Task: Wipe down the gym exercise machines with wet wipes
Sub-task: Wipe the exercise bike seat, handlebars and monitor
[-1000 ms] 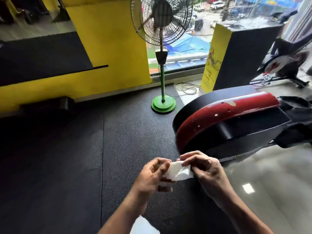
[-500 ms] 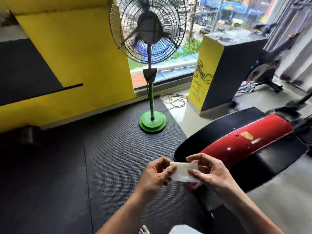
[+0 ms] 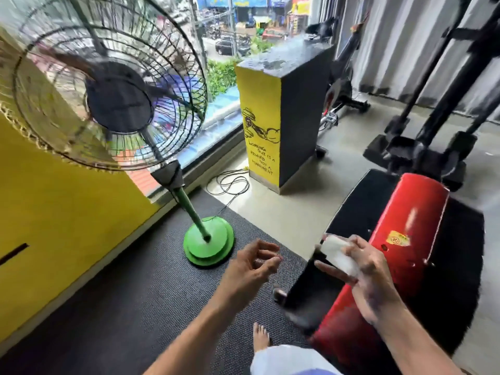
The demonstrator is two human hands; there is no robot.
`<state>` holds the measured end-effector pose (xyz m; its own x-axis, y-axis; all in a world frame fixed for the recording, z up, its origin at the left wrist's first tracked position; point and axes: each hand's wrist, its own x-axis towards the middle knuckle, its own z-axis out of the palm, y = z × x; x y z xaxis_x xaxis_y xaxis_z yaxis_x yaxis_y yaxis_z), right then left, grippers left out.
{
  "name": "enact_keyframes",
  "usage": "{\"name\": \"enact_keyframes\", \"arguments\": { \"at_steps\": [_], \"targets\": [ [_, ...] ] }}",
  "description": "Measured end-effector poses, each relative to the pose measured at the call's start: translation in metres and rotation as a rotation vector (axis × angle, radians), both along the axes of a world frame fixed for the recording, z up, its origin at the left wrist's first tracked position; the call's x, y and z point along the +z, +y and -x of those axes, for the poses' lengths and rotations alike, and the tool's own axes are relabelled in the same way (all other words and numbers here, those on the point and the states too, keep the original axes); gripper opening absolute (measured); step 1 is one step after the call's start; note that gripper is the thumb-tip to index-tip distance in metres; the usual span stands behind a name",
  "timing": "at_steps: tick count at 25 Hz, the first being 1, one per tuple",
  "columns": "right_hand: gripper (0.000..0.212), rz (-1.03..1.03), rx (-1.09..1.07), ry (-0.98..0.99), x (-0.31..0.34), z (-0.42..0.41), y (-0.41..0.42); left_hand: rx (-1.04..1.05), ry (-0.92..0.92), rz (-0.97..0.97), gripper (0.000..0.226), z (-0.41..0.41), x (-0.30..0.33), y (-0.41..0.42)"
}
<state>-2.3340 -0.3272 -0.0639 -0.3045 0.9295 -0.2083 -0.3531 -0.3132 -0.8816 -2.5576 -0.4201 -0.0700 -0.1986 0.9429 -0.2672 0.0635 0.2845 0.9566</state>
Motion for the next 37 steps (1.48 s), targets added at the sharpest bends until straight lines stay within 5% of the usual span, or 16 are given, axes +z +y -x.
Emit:
{"name": "enact_keyframes", "arguments": {
  "at_steps": [6,12,16,21,26,37],
  "targets": [
    [0.010,-0.060,-0.108,-0.099,0.027,0.086,0.103,-0.132,0.114,-0.060,0.023,0.108,0.016,0.151],
    [0.047,-0.104,-0.249,-0.318,0.019,0.133,0.207,-0.231,0.098,-0.099,0.021,0.168,0.007,0.299],
    [0.016,-0.153,-0.375,-0.364,0.037,0.159,0.291,-0.281,0.093,-0.183,0.014,0.181,0.027,0.423],
    [0.011,-0.226,-0.521,-0.352,0.054,0.198,0.387,-0.133,0.062,-0.256,0.010,0.176,0.046,0.586],
    [0.027,-0.328,-0.587,-0.337,0.025,0.211,0.492,0.161,0.168,-0.348,0.035,0.154,0.035,0.715],
    [0.041,-0.355,-0.540,-0.444,0.035,0.104,0.768,-0.090,0.841,-0.407,0.074,0.129,0.018,0.943]
  ]
}}
